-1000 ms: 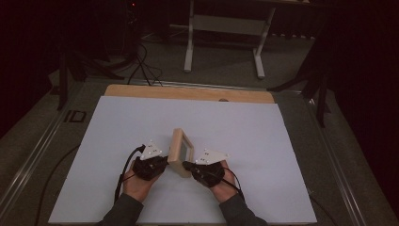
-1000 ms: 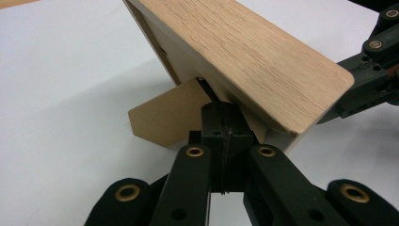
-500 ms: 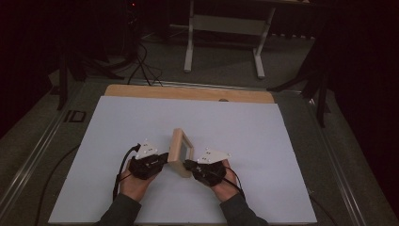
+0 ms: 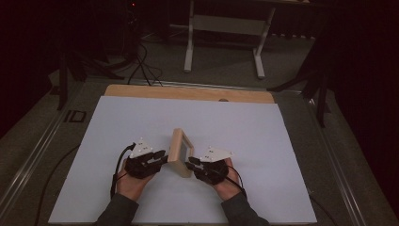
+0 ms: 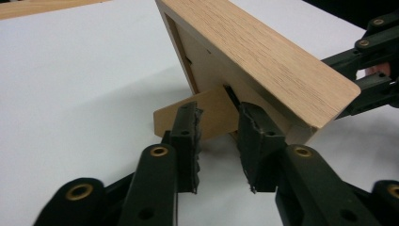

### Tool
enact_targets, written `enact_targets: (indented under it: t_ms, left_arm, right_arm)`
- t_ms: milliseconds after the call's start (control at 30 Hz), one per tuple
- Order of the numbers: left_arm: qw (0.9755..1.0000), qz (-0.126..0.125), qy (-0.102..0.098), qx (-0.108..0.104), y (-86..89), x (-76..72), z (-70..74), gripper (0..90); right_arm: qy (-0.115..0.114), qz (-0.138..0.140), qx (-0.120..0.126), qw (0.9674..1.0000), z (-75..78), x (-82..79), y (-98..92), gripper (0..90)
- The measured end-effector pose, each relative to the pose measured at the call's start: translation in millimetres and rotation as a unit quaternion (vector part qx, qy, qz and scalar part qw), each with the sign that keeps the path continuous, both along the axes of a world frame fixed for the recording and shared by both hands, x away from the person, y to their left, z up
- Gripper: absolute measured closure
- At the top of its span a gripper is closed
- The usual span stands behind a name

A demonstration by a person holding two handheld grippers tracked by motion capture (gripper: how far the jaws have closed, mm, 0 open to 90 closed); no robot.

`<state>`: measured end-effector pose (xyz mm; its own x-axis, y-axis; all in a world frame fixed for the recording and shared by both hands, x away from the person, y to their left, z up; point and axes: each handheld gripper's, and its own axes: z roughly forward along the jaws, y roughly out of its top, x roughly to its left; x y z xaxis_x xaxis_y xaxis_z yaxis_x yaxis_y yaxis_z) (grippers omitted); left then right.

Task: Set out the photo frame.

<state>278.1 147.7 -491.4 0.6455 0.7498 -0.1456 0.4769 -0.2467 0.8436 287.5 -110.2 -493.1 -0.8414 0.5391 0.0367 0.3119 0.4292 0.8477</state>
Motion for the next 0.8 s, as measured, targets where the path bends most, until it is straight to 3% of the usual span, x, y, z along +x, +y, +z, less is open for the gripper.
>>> enact_targets:
  t_ms: [467,800]
  left_arm:
    - [0.9996,0.028,-0.006,-0.003,6.3,0.1,2.0,54.4]
    - [0.9984,0.052,-0.01,-0.018,12.7,-2.1,8.5,49.3]
  right_arm:
    - [0.003,-0.012,0.002,0.9999,0.8,2.9,-5.8,63.1]
    - [0.0,-0.022,0.002,0.9998,2.1,4.3,-9.9,60.9]
